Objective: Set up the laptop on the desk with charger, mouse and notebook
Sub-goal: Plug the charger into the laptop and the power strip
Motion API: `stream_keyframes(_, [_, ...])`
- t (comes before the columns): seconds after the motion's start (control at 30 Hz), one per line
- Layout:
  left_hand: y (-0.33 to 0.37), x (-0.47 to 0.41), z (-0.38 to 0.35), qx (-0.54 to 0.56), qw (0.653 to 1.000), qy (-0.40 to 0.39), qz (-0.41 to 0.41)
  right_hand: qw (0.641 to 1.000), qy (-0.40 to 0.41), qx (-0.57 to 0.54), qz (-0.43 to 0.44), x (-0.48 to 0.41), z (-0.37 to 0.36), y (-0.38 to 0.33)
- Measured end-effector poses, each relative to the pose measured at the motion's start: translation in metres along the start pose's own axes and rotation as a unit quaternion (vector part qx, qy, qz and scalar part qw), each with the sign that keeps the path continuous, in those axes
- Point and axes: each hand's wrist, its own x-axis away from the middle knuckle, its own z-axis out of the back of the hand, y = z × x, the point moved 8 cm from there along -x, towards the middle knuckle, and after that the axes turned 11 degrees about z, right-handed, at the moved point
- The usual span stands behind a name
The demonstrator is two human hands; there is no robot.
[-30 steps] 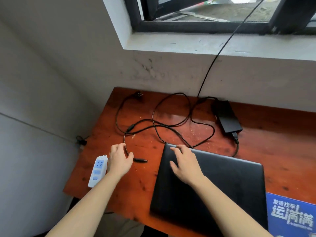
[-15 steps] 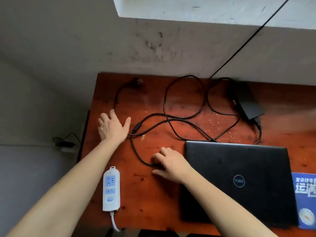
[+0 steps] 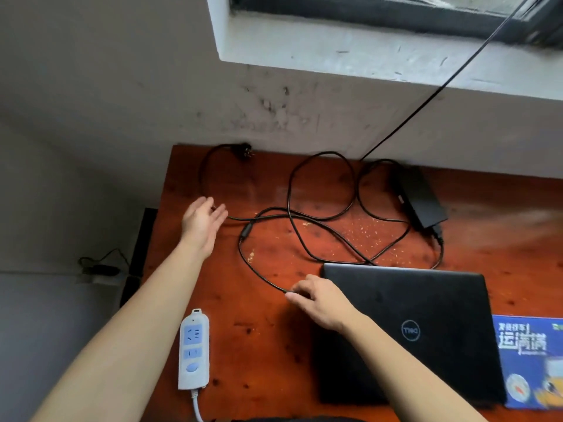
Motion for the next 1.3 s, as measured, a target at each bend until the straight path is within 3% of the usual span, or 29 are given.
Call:
stream_keyframes(0.07, [-0.006, 0.005, -0.004, -0.061, 0.998, -0.001, 0.019, 0.994, -0.047, -0.095, -0.017, 0.005, -0.004, 0.000])
stream_keyframes(0.17, [-0.015, 0.019, 0.000, -0.117, 0.993, 0.019, 0.022, 0.958, -0.089, -0.274, -0.016, 0.017, 0.001, -0.011])
stream_keyframes(0.2, [-0.015, 0.025, 0.002, -0.120, 0.992, 0.031, 0.017, 0.935, -0.065, -0.347, -0.009, 0.018, 0.012, -0.014])
stream_keyframes(0.3, [-0.018, 0.050, 0.003, -0.140, 0.988, 0.062, -0.004, 0.812, 0.046, -0.582, 0.009, 0.026, 0.061, -0.015])
stream_keyframes(0.37, [-0.019, 0.063, -0.006, -0.169, 0.983, 0.072, 0.000, 0.765, 0.082, -0.638, 0.032, 0.023, 0.087, -0.015])
stream_keyframes(0.4, [-0.021, 0.072, -0.010, -0.185, 0.979, 0.083, 0.008, 0.759, 0.082, -0.645, 0.045, 0.023, 0.095, -0.015])
stream_keyframes(0.5, [-0.041, 0.109, -0.036, -0.185, 0.978, 0.043, 0.081, 0.787, 0.037, -0.609, 0.095, 0.040, 0.113, -0.020])
stream_keyframes(0.6, [-0.064, 0.156, -0.082, -0.107, 0.973, -0.109, 0.171, 0.872, -0.019, -0.477, 0.105, 0.065, 0.112, -0.013])
stream_keyframes(0.67, [-0.066, 0.184, -0.105, -0.075, 0.979, -0.142, 0.129, 0.936, -0.026, -0.334, 0.107, 0.083, 0.112, 0.003])
stream_keyframes(0.73, [-0.063, 0.204, -0.115, -0.054, 0.990, -0.119, 0.045, 0.970, 0.011, -0.210, 0.122, 0.094, 0.118, 0.018])
stream_keyframes(0.83, [-0.069, 0.227, -0.117, -0.017, 0.993, -0.117, -0.029, 0.975, 0.070, -0.125, 0.169, 0.102, 0.125, 0.021])
stream_keyframes(0.97, [-0.102, 0.238, -0.102, -0.181, 0.979, -0.059, -0.072, 0.967, 0.131, -0.101, 0.191, 0.103, 0.123, 0.021])
stream_keyframes(1.13, [-0.128, 0.221, -0.069, -0.202, 0.977, -0.014, -0.068, 0.971, 0.157, -0.090, 0.154, 0.094, 0.105, 0.029])
stream_keyframes(1.3, [-0.128, 0.173, -0.037, -0.197, 0.971, 0.033, -0.129, 0.982, 0.173, 0.005, 0.077, 0.083, 0.069, 0.056])
